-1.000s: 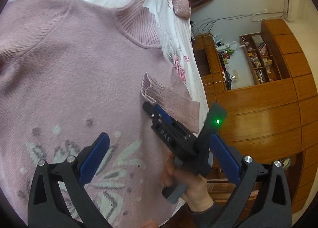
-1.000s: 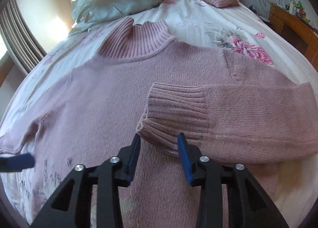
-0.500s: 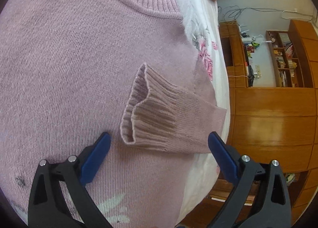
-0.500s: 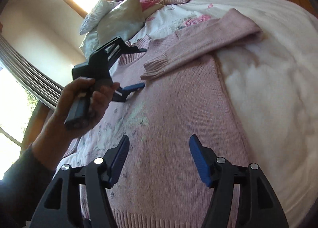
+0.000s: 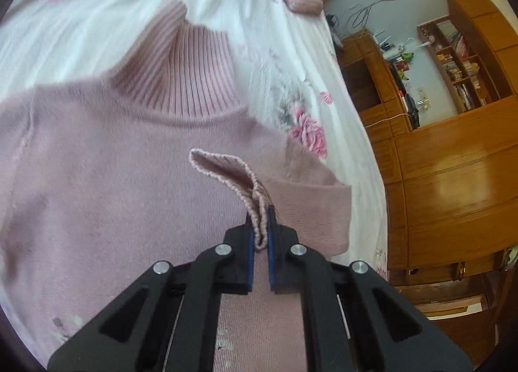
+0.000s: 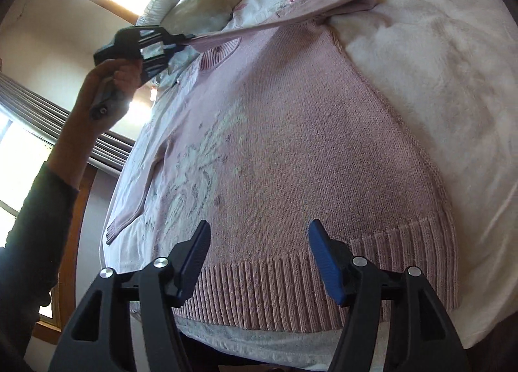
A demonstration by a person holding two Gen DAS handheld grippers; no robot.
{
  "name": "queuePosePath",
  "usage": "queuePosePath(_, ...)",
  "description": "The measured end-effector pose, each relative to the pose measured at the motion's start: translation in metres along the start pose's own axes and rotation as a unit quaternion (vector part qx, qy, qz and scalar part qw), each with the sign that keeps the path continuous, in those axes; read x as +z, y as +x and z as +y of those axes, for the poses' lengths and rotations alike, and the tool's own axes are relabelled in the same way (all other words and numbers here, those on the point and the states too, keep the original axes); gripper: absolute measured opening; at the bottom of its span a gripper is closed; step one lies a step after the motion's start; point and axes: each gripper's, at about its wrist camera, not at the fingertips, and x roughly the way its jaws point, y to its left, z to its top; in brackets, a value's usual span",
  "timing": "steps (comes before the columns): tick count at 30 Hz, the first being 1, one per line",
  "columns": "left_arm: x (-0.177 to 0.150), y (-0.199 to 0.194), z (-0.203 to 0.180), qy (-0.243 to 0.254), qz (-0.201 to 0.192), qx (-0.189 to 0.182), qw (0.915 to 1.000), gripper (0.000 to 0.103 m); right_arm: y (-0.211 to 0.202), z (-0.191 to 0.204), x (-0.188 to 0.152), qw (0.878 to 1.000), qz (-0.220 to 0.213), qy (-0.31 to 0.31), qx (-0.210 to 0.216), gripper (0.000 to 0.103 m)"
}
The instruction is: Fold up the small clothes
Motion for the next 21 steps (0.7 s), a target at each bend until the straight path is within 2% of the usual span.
queuePosePath(6, 0.024, -0.081, 0.039, -0.008, -0.051, 0.019, 0.9985, 0.004, -0.002, 0.003, -0.001, 1.0, -0.006, 0.008, 0.009, 0.064)
queuePosePath(9, 0.029, -0.101, 0.072, -0.027, -0.062, 0.031, 0.9972, 0.004, 0.001, 0.009, -0.003, 1.0, -0.002, 0.008, 0.014, 0.064)
queuePosePath(16, 0.019, -0.12, 0.153, -0.082, -0.064, 0.049, 0.9934, 0.004, 0.01, 0.017, -0.005, 1.0, 0.009, 0.005, 0.015, 0.064)
queuePosePath(21, 0.006, -0.113, 0.189, -0.107, -0.052, 0.057, 0.9912, 0.004, 0.015, 0.017, -0.007, 1.0, 0.016, 0.008, 0.015, 0.064)
